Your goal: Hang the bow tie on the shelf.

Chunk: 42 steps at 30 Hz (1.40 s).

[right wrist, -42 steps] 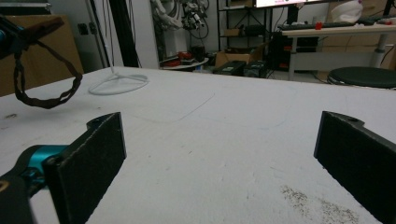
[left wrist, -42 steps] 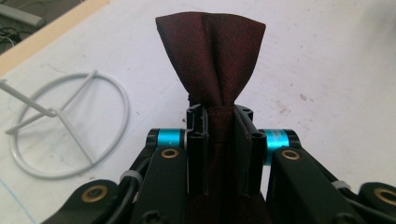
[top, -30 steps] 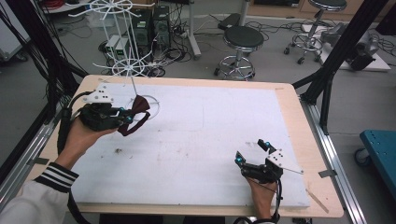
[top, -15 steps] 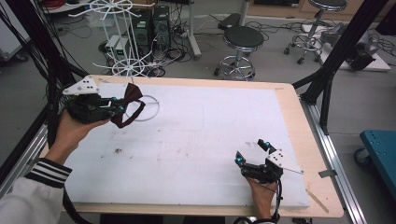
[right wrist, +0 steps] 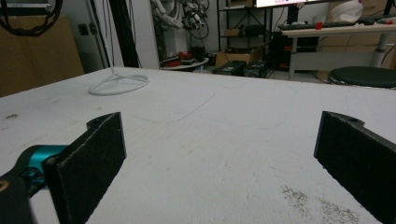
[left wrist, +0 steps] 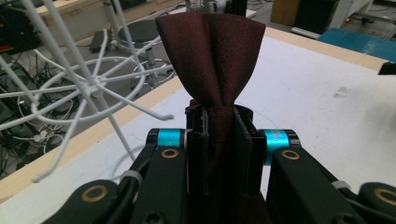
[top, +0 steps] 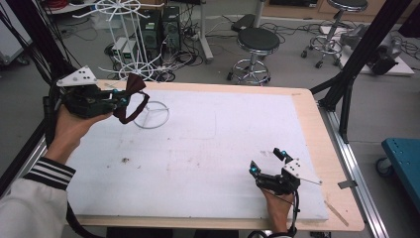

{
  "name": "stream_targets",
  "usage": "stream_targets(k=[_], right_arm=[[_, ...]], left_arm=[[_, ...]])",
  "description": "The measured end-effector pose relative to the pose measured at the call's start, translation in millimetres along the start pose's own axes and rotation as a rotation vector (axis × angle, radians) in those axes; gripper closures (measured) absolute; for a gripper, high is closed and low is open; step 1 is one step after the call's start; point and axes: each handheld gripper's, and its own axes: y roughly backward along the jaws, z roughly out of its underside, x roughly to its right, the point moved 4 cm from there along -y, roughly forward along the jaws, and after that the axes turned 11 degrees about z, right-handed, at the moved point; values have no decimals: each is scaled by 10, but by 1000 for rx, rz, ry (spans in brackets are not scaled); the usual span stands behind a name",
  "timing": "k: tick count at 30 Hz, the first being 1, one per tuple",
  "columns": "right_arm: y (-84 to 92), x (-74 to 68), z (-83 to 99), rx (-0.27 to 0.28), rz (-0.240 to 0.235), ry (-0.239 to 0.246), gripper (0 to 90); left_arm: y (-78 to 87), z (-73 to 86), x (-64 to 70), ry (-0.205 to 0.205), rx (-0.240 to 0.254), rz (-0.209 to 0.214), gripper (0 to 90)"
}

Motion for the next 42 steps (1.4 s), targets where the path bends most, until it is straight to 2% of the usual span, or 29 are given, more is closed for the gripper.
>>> stream_targets(k=[14, 28, 42], right_arm=[[-2, 5, -1, 3, -3, 0, 15], [-1, 8, -1, 3, -3, -4, 15], [-1, 7, -1, 2, -4, -5, 15]], left_arm=[[-64, -127, -234, 19, -15, -55, 768], [-134, -127, -446, 58, -36, -101, 769], [-222, -112, -528, 65, -80, -144, 768]])
